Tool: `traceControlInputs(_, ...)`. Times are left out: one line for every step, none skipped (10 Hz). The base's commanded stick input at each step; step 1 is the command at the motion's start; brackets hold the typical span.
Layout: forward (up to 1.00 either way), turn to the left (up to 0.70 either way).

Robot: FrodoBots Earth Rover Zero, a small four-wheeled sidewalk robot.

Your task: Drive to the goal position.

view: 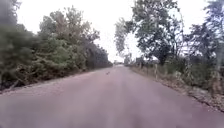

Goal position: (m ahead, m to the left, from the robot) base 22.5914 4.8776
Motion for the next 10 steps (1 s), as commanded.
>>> traceControlInputs(1.00, 0.00)
traceControlInputs(1.00, 0.00)
traceControlInputs(1.00, 0.00)
traceControlInputs(1.00, 0.00)
traceControlInputs(1.00, 0.00)
traceControlInputs(1.00, 0.00)
traceControlInputs(1.00, 0.00)
traceControlInputs(1.00, 0.00)
traceControlInputs(1.00, 0.00)
traceControlInputs(1.00, 0.00)
